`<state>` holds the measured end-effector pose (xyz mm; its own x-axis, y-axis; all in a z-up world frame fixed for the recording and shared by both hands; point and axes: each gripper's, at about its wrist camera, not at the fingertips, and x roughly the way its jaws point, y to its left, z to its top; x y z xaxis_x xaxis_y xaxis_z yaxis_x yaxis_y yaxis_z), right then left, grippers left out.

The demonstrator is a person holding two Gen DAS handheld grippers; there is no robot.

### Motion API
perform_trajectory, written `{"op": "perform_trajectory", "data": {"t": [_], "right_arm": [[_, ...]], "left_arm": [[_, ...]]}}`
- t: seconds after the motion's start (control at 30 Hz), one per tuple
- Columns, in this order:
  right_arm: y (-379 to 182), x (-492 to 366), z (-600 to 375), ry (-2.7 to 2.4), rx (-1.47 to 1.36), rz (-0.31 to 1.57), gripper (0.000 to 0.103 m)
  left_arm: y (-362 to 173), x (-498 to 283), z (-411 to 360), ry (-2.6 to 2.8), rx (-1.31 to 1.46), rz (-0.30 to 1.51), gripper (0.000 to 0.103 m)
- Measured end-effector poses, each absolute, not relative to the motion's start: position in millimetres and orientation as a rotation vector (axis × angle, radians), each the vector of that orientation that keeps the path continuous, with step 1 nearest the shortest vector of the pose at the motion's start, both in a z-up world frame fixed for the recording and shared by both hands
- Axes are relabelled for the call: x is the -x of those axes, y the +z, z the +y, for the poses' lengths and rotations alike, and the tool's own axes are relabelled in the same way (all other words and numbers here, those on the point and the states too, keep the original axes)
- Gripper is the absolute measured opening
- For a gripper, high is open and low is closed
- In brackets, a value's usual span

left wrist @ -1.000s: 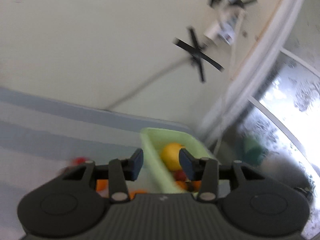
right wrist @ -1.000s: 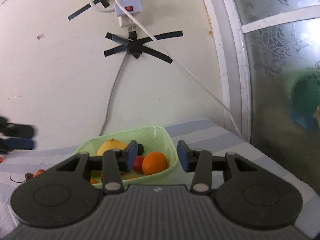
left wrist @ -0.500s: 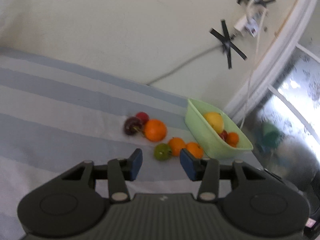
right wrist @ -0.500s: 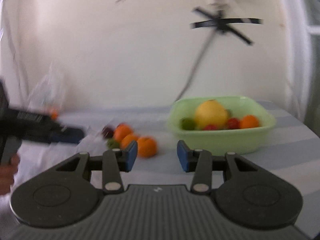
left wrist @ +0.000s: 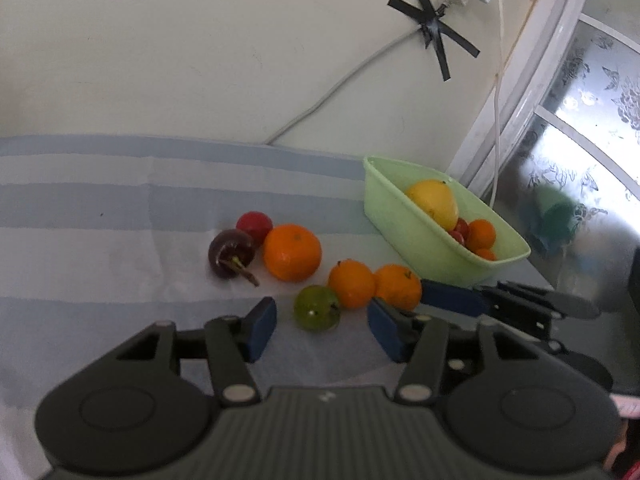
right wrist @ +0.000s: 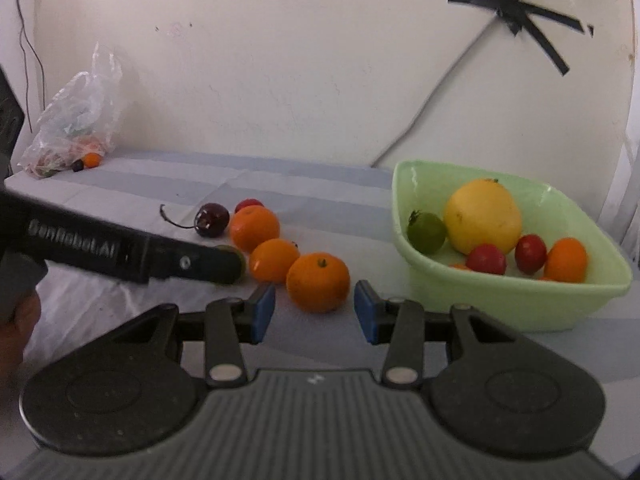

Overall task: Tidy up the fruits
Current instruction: 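Grasp the green lime with the left gripper while the right gripper grasps a tangerine, then carry the lime and tangerine into the green basin and open both grippers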

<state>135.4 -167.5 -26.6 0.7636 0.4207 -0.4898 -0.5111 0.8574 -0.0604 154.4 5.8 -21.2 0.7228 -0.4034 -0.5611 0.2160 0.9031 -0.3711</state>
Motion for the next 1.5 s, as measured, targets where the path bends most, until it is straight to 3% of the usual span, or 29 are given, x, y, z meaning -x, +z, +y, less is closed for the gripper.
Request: {"op": "perform_trajectory", "data": {"t": [0.13,0.2,0.73,0.93,1.1,1.2,1.27,1.5], "right_arm": [[-27,-143,-168,0.518,0.178,0.512,0.046],[-27,-143,-171,0.515,0.165,0.507,0.038],[-34,-52,-227,0.521,0.077,0.499,0.038],[-37,-51,-221,0.506,0.110,0.487,0.039],[-39,-48,-220,0.506,0.123,0.479,0.040],[-39,-50,-219,0.506,0.122,0.485,0.041],[-39,-51,-217,0.508,0.125,0.489,0.042],[-37,-52,-222,0.538,0.083,0.481,0.038]], "left_arm": [[-24,-155,8,-0.332,0.289,0.667,0.032],[-25,-155,14,-0.355,0.334,0.678,0.027],[-13,-71,-11,-0.416,0.218,0.634,0.028],[-18,-74,-28,-0.381,0.175,0.654,0.039],[-19,-74,-35,-0.355,0.144,0.653,0.039],[-20,-74,-41,-0.337,0.109,0.646,0.036],[-20,-72,-44,-0.306,0.077,0.637,0.027],[-7,-81,-46,-0.360,0.123,0.639,0.026]]}}
